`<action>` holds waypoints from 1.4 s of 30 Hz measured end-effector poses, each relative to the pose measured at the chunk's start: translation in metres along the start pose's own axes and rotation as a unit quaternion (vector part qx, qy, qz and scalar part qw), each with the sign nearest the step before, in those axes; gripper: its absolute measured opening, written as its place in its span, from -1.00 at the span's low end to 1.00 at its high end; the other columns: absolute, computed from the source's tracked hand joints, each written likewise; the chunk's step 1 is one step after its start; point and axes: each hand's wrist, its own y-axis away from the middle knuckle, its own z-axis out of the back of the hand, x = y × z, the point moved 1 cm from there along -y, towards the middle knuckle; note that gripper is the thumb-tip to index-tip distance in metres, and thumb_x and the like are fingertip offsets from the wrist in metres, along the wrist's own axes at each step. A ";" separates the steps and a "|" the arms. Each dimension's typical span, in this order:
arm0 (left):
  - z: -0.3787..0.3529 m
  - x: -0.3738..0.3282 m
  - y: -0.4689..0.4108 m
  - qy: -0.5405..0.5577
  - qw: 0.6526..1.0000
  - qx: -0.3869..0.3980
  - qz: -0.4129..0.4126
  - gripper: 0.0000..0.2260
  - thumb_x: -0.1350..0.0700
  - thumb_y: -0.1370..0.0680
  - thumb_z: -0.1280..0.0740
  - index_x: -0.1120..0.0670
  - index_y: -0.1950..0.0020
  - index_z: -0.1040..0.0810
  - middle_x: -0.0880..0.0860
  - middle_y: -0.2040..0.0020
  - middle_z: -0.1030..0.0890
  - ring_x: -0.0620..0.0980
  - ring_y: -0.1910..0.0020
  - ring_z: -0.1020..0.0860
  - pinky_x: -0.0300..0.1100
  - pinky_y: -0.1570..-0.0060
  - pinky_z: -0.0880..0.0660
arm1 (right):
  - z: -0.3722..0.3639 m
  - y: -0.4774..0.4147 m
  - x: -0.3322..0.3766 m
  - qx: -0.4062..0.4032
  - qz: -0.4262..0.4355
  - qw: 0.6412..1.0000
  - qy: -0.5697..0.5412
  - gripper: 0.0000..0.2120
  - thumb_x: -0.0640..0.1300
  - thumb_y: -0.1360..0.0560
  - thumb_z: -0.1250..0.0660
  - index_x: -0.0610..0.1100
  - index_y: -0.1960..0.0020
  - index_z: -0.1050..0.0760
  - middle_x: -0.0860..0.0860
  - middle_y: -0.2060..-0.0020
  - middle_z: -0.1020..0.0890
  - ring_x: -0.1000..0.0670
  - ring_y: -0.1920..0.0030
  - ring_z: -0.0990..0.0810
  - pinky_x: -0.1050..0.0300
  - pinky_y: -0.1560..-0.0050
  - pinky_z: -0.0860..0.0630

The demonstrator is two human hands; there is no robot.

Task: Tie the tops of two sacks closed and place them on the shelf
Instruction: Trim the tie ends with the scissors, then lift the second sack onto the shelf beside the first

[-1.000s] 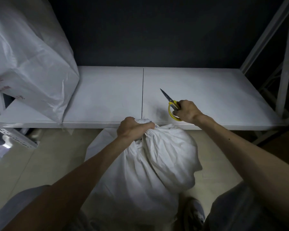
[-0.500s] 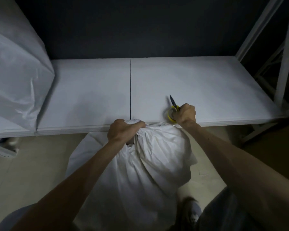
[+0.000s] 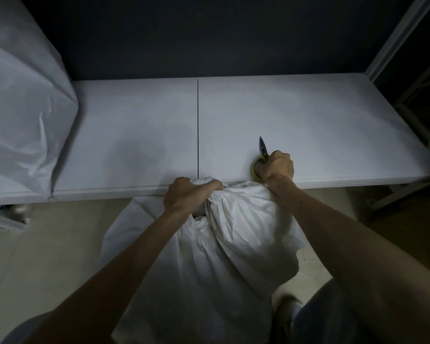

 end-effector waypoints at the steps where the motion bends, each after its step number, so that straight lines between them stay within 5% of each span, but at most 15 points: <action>1: 0.000 0.000 0.000 0.000 1.000 0.001 0.000 -0.35 -0.39 0.02 -0.48 0.05 0.16 -0.70 -0.04 0.15 -0.71 -0.02 0.10 -0.66 -0.07 -0.01 -0.62 | 0.000 0.001 0.000 0.006 0.000 1.000 0.013 -0.67 -0.15 -0.51 -0.28 -0.31 -0.20 -0.48 -0.26 -0.18 -0.51 -0.28 -0.20 -0.49 -0.01 -0.16 -0.46; 13: 0.013 0.008 0.022 0.023 0.998 0.030 -0.041 -0.42 -0.37 -0.02 -0.48 0.07 0.23 -0.70 -0.04 0.22 -0.72 -0.05 0.15 -0.68 -0.08 0.04 -0.63 | 0.036 0.024 0.010 0.010 0.076 0.997 0.031 -0.73 -0.19 -0.59 -0.19 -0.35 -0.17 -0.50 -0.28 -0.18 -0.48 -0.24 -0.21 -0.47 0.05 -0.15 -0.42; 17: 0.024 0.019 0.038 0.032 0.997 0.052 -0.039 -0.43 -0.40 -0.04 -0.48 0.02 0.19 -0.73 -0.10 0.22 -0.72 -0.10 0.15 -0.68 -0.11 0.03 -0.62 | 0.048 0.068 0.025 0.170 0.131 0.974 -0.066 -0.70 -0.03 -0.57 -0.25 -0.23 0.08 -0.63 -0.16 0.05 -0.67 -0.13 0.00 -0.61 0.25 0.03 -0.48; 19: 0.033 0.025 0.046 0.065 0.994 0.068 -0.050 -0.48 -0.37 -0.09 -0.52 -0.03 0.16 -0.74 -0.13 0.19 -0.73 -0.14 0.12 -0.68 -0.14 -0.01 -0.62 | 0.050 0.096 0.033 0.265 0.154 0.947 -0.091 -0.62 0.19 -0.53 -0.27 -0.09 0.15 -0.65 -0.02 0.12 -0.69 -0.07 -0.01 -0.63 0.18 -0.09 -0.50; 22: 0.051 0.030 0.058 0.124 0.981 0.132 -0.073 -0.69 -0.21 -0.29 -0.57 -0.04 0.11 -0.74 -0.14 0.12 -0.73 -0.17 0.05 -0.67 -0.21 -0.03 -0.57 | 0.059 0.138 0.041 0.333 0.215 0.918 -0.029 -0.55 0.38 -0.44 -0.26 0.05 -0.01 -0.63 0.08 0.00 -0.64 0.05 -0.06 -0.56 0.13 -0.15 -0.45; 26: 0.073 0.038 0.066 0.210 0.965 0.139 -0.070 -0.66 -0.04 -0.29 -0.62 0.17 0.18 -0.62 0.05 0.21 -0.66 0.01 0.14 -0.63 -0.17 0.13 -0.51 | 0.065 0.169 0.051 0.364 0.253 0.895 0.044 -0.81 0.21 -0.47 -0.36 0.14 0.01 -0.56 0.09 0.04 -0.59 0.06 0.02 -0.51 0.22 0.12 -0.37; 28: 0.084 0.050 0.067 0.223 0.962 0.139 -0.074 -0.65 0.15 -0.20 -0.65 0.22 0.15 -0.60 0.11 0.18 -0.65 0.04 0.10 -0.61 -0.21 0.13 -0.52 | 0.058 0.178 0.053 0.359 0.258 0.894 0.069 -0.68 0.13 -0.49 -0.36 0.02 -0.18 -0.58 0.00 -0.08 -0.62 -0.03 -0.11 -0.56 0.17 0.03 -0.41; 31: 0.093 0.078 0.067 0.106 0.963 0.224 -0.105 -0.43 0.15 -0.13 -0.67 0.16 -0.10 -0.64 0.08 -0.07 -0.69 0.05 -0.11 -0.64 -0.11 -0.12 -0.56 | 0.045 0.181 0.049 0.338 0.239 0.909 0.050 -0.60 0.11 -0.44 -0.40 -0.06 -0.20 -0.59 -0.03 -0.05 -0.66 -0.02 -0.12 -0.61 0.12 -0.06 -0.48; 34: 0.092 0.096 0.074 0.040 0.977 0.196 -0.079 -0.41 0.18 -0.23 -0.66 0.09 -0.21 -0.54 -0.02 -0.13 -0.66 -0.03 -0.14 -0.61 -0.16 -0.11 -0.54 | 0.049 0.190 0.045 0.332 0.251 0.909 0.009 -0.77 -0.02 -0.46 -0.40 -0.12 -0.05 -0.62 -0.07 0.07 -0.66 0.00 0.05 -0.59 0.11 0.06 -0.46; 36: 0.088 0.097 0.081 0.051 0.983 0.165 -0.058 -0.42 0.09 -0.23 -0.67 0.08 -0.19 -0.55 -0.05 -0.10 -0.66 -0.07 -0.10 -0.61 -0.18 -0.11 -0.53 | 0.056 0.196 0.043 0.319 0.252 0.913 -0.033 -0.95 -0.14 -0.48 -0.37 -0.09 0.16 -0.55 -0.01 0.20 -0.60 0.07 0.16 -0.49 0.19 0.13 -0.42; 38: 0.087 0.092 0.083 0.033 0.986 0.142 -0.082 -0.39 -0.10 -0.14 -0.65 0.06 -0.12 -0.62 -0.04 -0.05 -0.69 -0.06 -0.07 -0.64 -0.11 -0.15 -0.56 | 0.061 0.200 0.041 0.301 0.244 0.920 -0.065 -0.79 -0.18 -0.51 -0.35 -0.05 0.29 -0.47 0.08 0.33 -0.49 0.15 0.28 -0.40 0.36 0.31 -0.33; 42: 0.099 0.074 0.085 0.003 0.989 0.081 -0.124 -0.63 -0.17 -0.11 -0.59 -0.01 0.23 -0.66 -0.08 0.24 -0.67 -0.07 0.15 -0.66 -0.17 0.12 -0.51 | 0.075 0.204 0.042 0.286 0.229 0.920 -0.137 -0.93 -0.14 -0.52 -0.35 -0.12 0.10 -0.58 -0.01 0.22 -0.58 0.07 0.20 -0.48 0.27 0.21 -0.38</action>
